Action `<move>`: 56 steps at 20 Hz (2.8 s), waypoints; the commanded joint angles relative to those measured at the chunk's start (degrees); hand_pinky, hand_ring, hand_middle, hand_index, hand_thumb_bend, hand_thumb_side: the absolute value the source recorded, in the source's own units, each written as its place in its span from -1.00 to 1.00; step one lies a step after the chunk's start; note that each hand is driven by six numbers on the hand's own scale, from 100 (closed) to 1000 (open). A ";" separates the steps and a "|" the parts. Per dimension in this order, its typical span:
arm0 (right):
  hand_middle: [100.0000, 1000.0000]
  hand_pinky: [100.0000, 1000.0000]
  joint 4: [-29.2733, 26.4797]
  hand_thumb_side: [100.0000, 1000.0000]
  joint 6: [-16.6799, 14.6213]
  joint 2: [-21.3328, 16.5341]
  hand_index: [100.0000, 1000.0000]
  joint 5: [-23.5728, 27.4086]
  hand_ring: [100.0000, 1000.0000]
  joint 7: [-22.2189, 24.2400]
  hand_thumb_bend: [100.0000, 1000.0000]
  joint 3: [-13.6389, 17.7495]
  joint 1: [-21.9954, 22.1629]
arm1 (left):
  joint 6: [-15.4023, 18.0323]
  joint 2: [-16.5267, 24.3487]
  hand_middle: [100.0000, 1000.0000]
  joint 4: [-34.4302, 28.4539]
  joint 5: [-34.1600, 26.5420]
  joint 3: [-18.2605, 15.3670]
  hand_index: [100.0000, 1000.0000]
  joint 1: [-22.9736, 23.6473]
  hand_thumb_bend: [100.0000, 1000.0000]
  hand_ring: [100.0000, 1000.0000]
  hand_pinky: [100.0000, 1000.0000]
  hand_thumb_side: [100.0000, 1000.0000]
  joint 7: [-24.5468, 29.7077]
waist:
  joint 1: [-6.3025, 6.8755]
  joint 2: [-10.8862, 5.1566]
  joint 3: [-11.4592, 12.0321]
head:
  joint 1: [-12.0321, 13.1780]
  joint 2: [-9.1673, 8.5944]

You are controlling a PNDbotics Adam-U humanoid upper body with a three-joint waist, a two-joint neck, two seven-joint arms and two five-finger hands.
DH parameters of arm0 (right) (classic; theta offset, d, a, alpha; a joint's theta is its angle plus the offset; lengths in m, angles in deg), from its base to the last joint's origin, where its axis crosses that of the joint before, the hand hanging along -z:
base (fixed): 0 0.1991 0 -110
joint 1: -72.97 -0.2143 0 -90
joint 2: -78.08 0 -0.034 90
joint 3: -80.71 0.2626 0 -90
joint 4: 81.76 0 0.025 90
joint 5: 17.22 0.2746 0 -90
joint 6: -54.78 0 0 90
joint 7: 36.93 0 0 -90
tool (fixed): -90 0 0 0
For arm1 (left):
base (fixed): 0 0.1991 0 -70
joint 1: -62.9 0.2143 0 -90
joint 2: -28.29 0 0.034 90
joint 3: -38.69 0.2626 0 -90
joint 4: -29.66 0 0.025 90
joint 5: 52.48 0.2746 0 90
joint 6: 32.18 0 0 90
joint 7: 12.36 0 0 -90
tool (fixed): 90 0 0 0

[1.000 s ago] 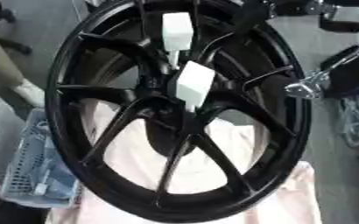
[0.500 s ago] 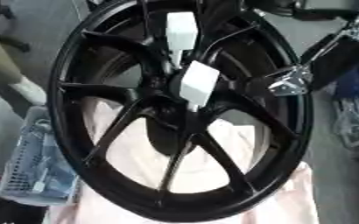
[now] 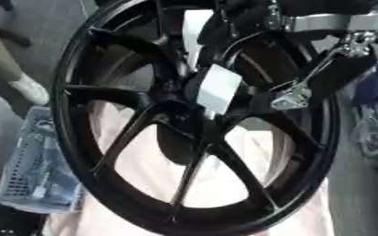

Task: Pull the pin out of the wheel hub.

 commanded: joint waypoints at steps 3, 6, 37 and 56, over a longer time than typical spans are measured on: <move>0.68 0.60 -0.66 -1.00 -0.77 -1.04 0.71 -1.51 0.76 0.39 -0.30 0.50 -0.23 | -0.06 1.35 -0.08 -1.06 0.27 -0.76 0.32 -0.70 -1.00 0.22 0.39 0.34 -0.44 | -0.07 -0.35 0.64 | -0.49 -1.20; 0.68 0.60 -0.66 -1.00 -0.93 -0.91 0.71 -2.00 0.76 0.53 -0.33 0.45 -0.50 | -0.15 1.31 -0.08 -1.06 0.45 -0.72 0.32 -0.72 -1.00 0.22 0.38 0.34 -0.47 | -0.45 0.09 1.04 | -0.80 -1.54; 0.52 0.59 -0.66 -1.00 0.39 -1.37 0.58 -6.07 0.71 4.75 -0.39 0.66 1.86 | -0.47 0.83 -0.08 -1.06 0.62 -0.66 0.32 -0.72 -1.00 0.23 0.39 0.35 -0.54 | -0.91 1.31 1.25 | -1.90 -1.39; 0.14 0.52 -0.66 -1.00 0.84 -0.90 0.24 -3.78 0.53 3.64 -0.59 0.48 0.15 | -0.96 0.55 -0.08 -1.06 0.60 -0.79 0.32 -0.57 -1.00 0.22 0.39 0.35 -0.43 | -0.94 0.51 1.17 | -1.58 -1.16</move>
